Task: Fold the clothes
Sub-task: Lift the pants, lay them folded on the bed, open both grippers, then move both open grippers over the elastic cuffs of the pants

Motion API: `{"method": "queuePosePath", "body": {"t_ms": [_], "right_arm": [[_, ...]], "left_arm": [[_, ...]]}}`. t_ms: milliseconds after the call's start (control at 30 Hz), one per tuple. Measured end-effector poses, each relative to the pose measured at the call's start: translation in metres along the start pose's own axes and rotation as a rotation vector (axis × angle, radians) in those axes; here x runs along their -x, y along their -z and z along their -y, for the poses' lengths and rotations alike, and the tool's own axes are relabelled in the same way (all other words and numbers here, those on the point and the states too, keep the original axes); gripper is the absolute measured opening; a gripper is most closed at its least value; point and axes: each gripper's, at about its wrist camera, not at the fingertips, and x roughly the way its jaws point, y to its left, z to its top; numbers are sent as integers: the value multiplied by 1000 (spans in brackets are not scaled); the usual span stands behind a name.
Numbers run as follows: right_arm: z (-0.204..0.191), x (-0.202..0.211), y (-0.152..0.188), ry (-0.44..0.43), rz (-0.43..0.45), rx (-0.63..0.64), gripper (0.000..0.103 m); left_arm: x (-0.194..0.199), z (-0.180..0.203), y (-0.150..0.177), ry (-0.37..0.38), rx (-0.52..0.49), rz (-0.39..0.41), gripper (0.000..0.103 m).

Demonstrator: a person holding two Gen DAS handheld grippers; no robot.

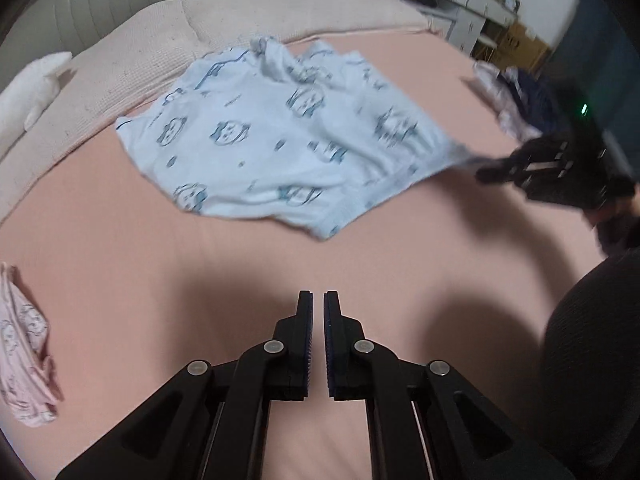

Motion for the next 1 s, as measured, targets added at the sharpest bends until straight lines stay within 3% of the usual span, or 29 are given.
{"method": "queuePosePath", "body": {"t_ms": [67,100,133,200,233,533,767,867,1000], "right_arm": [[2,3,-3,0,4,-15,15],[3,5,-4,0,7,-16,22],[4,7,-9,4,10,-7,31],[2,9,-7,8,-2,28,47],[1,10,-6,10,-9,46,51],[23,30,4,35,-18,142,51],[69,78,-33,111,10,151,51],[72,96,-43,148,34,133,52],[63,104,-38,99,92,29,58]], "left_arm": [[1,5,-7,5,1,16,18],[-1,9,-10,-1,-12,10,35],[-3,12,-13,-12,-23,5,61],[-10,15,-17,-45,-44,-4,82],[-12,17,-20,-56,-49,-7,82],[-29,9,-46,-109,21,-68,82],[-18,13,-70,-157,-2,-98,82],[-18,21,-80,-176,-14,-94,82],[-25,26,-91,-152,48,-69,82]]}}
